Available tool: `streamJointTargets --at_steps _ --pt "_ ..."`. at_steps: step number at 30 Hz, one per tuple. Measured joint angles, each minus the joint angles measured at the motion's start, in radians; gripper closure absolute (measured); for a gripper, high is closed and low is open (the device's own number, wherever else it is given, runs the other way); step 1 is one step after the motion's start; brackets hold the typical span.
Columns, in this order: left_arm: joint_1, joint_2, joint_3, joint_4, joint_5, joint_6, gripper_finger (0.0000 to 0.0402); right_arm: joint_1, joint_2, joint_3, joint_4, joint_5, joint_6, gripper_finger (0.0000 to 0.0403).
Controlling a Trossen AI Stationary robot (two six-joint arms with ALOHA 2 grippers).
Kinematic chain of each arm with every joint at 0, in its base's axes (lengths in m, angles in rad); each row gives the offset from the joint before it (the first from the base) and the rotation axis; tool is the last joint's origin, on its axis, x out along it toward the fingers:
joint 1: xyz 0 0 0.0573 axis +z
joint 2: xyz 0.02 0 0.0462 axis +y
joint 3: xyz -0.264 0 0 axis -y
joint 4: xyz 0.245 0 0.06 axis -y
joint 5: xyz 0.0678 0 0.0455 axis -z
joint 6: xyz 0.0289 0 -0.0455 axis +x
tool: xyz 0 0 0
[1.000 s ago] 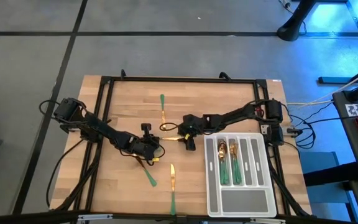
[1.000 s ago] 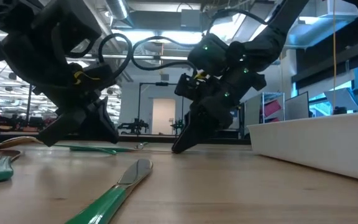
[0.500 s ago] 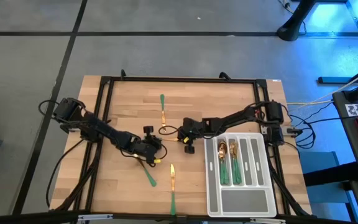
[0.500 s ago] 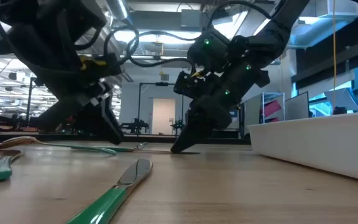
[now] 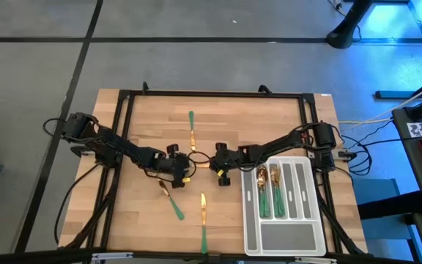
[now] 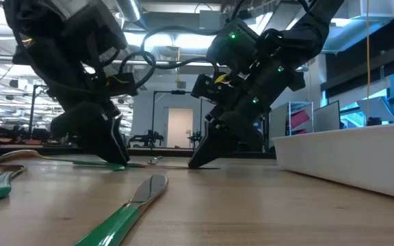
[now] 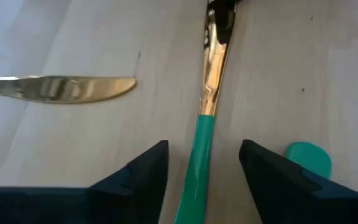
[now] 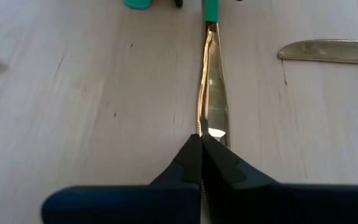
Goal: Sort silverware
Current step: Put the middle right green knife into the silverware rack
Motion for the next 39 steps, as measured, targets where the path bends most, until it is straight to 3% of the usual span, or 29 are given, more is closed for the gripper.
streamJointTargets --at_steps 7,12,15,19,24,31,39 --pt "0.082 -0.002 0.001 -0.011 0.186 0.092 0.0298 0.0 0.0 0.0 0.002 -0.001 0.0 0.0401" --pt "0.103 -0.002 0.001 -0.012 0.212 0.164 0.0379 0.001 -0.005 -0.006 0.036 0.014 0.008 0.0401" --pt "0.099 -0.002 0.001 -0.012 0.209 0.17 0.0385 0.003 -0.027 -0.012 0.09 0.047 0.01 0.0401" --pt "0.065 -0.004 0.001 -0.012 0.163 0.159 0.0388 0.003 -0.076 -0.014 0.087 0.059 0.033 0.0382" --pt "-0.019 0.002 0.017 -0.034 0.022 0.136 0.0391 0.003 -0.162 -0.008 0.072 0.069 0.141 0.0317" --pt "-0.125 0.006 0.031 -0.06 -0.146 0.132 0.0398 0.001 -0.166 -0.01 0.007 0.014 0.269 0.0231" --pt "-0.178 0.008 0.03 -0.061 -0.211 0.151 0.0399 -0.063 -0.121 -0.008 -0.028 -0.054 0.408 0.018"
